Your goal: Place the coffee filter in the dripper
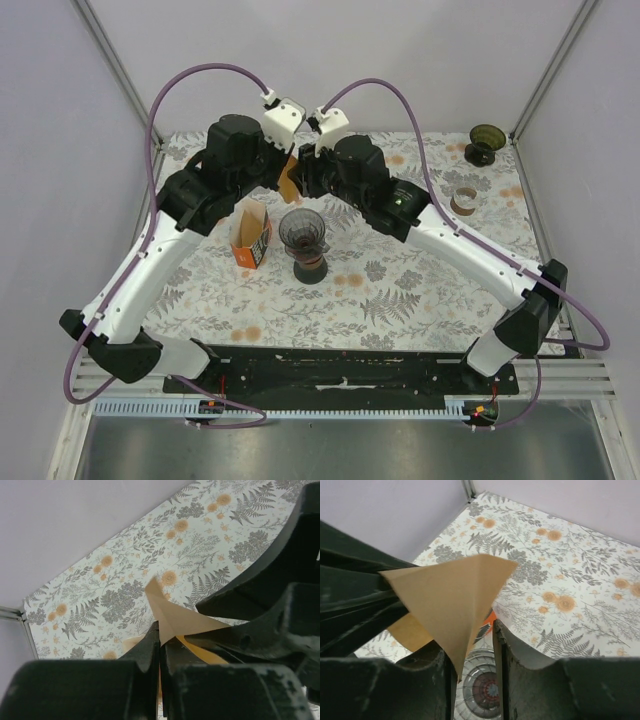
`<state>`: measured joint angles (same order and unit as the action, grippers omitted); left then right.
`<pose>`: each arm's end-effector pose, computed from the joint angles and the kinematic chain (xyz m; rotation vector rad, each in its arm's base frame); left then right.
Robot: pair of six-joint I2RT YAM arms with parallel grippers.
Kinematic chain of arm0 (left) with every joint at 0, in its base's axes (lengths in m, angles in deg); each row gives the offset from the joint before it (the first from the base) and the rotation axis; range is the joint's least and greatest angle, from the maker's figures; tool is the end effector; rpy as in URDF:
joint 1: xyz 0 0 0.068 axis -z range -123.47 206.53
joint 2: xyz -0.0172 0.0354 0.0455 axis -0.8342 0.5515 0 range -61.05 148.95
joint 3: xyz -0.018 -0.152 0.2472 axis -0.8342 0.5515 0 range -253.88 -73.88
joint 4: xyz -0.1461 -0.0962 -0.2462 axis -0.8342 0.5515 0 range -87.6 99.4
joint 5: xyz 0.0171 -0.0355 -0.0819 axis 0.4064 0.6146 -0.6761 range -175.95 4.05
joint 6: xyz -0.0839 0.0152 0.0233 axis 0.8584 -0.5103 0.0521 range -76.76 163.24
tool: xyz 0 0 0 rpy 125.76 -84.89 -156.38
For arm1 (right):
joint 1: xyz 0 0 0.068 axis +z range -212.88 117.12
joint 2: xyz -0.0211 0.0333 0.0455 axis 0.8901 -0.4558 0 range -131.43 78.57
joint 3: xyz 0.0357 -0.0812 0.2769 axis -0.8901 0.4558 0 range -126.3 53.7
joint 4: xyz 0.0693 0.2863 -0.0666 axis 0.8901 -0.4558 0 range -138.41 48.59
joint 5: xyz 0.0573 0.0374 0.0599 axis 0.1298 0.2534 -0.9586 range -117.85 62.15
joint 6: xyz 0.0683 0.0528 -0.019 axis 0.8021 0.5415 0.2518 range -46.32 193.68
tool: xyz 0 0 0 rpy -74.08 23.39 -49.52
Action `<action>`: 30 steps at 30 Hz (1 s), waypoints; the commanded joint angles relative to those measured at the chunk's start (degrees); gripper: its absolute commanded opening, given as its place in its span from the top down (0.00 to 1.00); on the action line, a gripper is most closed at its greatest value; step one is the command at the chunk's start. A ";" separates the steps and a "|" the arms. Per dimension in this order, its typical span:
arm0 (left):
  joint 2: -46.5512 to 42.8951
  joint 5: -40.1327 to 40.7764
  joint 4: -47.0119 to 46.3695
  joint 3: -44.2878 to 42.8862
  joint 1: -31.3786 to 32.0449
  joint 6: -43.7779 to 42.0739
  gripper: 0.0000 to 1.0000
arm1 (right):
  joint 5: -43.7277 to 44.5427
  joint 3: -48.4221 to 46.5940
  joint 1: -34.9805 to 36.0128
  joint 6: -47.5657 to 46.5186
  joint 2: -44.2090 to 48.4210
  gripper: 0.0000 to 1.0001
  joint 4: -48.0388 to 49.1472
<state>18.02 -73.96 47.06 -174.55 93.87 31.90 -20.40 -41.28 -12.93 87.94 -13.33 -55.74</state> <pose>0.2889 -0.1998 0.4935 0.6841 1.8424 -0.0909 0.3054 0.3476 0.4417 -0.4643 1.7583 0.6920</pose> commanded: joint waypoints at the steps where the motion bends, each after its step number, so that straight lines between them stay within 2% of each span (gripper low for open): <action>1: -1.55 -1.35 -0.90 -2.43 0.19 2.19 0.98 | 4.60 -2.23 0.14 -2.13 -0.83 0.61 0.35; 4: -1.20 -1.88 -0.98 -2.61 0.19 2.45 0.98 | 3.55 -2.49 0.23 -1.96 -1.88 0.63 0.97; 5: -1.11 -1.97 -0.98 -2.61 0.27 2.46 0.98 | 3.54 -2.67 0.23 -1.70 -1.97 0.69 1.14; 7: -0.93 -1.62 -1.16 -2.35 0.27 1.67 0.98 | 5.64 -2.84 0.32 -0.82 -1.97 0.92 1.06; 8: -1.02 -0.14 -1.59 -1.91 0.27 0.97 0.98 | 6.78 -2.67 0.23 -0.29 -1.71 0.99 1.06; 9: -1.11 1.62 -2.47 -1.30 0.19 0.27 0.95 | 7.14 -2.67 0.14 0.41 -1.53 1.00 1.14; 11: -1.20 5.05 -4.23 0.37 0.19 -1.58 0.68 | 4.70 -2.84 -0.29 2.95 -1.00 1.00 1.14; 12: -1.28 5.93 -5.02 0.99 0.19 -2.11 0.59 | 2.95 -2.93 -0.64 4.18 -0.74 1.00 1.06; 13: -1.37 6.20 -5.55 1.26 0.10 -2.38 0.51 | 1.45 -3.19 -0.82 5.50 -0.74 1.00 1.14; 15: -1.20 6.03 -6.34 1.26 0.19 -2.29 0.45 | -1.36 -3.54 -1.09 7.88 -0.30 1.00 1.14; 20: -0.76 5.85 -6.78 1.69 0.19 -1.94 0.42 | -9.01 -2.23 -3.81 15.00 0.84 1.00 3.86; 29: -1.55 6.47 -6.96 4.24 0.19 -1.85 0.40 | -9.81 -0.91 -5.39 18.34 2.16 1.00 8.09; 30: -1.72 6.82 -6.96 4.42 0.19 -1.85 0.42 | -10.16 -1.08 -5.39 18.35 2.07 1.00 8.09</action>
<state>17.62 -69.02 42.49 -171.12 93.94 30.72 -28.32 -41.87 -18.11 103.90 -13.68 -51.94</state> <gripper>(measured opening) 0.601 0.007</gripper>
